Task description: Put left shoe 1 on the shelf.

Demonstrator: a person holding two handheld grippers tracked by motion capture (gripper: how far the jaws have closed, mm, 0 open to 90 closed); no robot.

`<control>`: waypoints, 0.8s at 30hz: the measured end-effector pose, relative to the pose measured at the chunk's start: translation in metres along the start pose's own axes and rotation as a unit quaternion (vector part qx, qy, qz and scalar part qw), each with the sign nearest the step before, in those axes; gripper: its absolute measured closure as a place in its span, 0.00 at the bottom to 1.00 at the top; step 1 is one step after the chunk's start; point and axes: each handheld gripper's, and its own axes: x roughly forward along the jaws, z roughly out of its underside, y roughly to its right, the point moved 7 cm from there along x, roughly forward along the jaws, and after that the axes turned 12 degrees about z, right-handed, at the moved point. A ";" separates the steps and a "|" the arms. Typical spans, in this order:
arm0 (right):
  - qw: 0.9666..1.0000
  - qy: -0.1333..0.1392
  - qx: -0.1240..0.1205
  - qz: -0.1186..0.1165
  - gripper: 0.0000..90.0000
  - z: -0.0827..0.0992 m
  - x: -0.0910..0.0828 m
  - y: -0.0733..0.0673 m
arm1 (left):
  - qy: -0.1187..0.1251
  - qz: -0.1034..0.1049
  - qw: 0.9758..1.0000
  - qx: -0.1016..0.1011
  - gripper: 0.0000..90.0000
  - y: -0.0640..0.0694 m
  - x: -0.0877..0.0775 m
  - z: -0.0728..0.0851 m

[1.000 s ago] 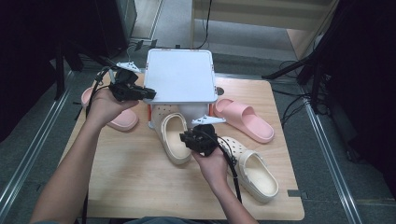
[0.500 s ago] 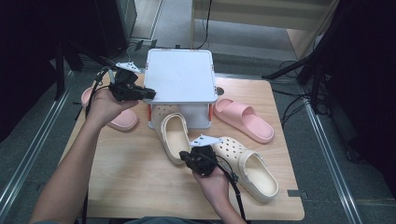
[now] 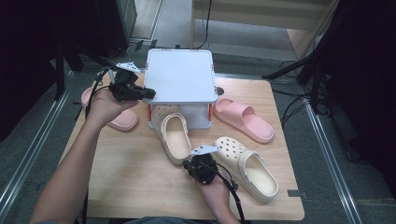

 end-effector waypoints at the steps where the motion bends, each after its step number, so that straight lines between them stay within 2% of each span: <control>1: 1.000 0.003 0.003 -0.002 1.00 -0.001 0.001 0.000 | 0.001 0.002 1.000 -0.001 0.92 0.000 0.000 0.000; 8: 1.000 0.006 0.010 -0.007 1.00 -0.008 0.006 -0.005 | 0.001 0.009 1.000 -0.004 0.93 0.000 0.000 0.000; 16: 0.999 0.030 0.012 -0.012 1.00 -0.029 0.007 -0.010 | 0.004 0.015 1.000 -0.007 0.93 -0.001 0.000 0.001; 24: 0.999 0.033 0.008 -0.017 1.00 -0.048 0.023 -0.013 | 0.006 0.018 1.000 -0.010 0.93 -0.001 0.000 0.001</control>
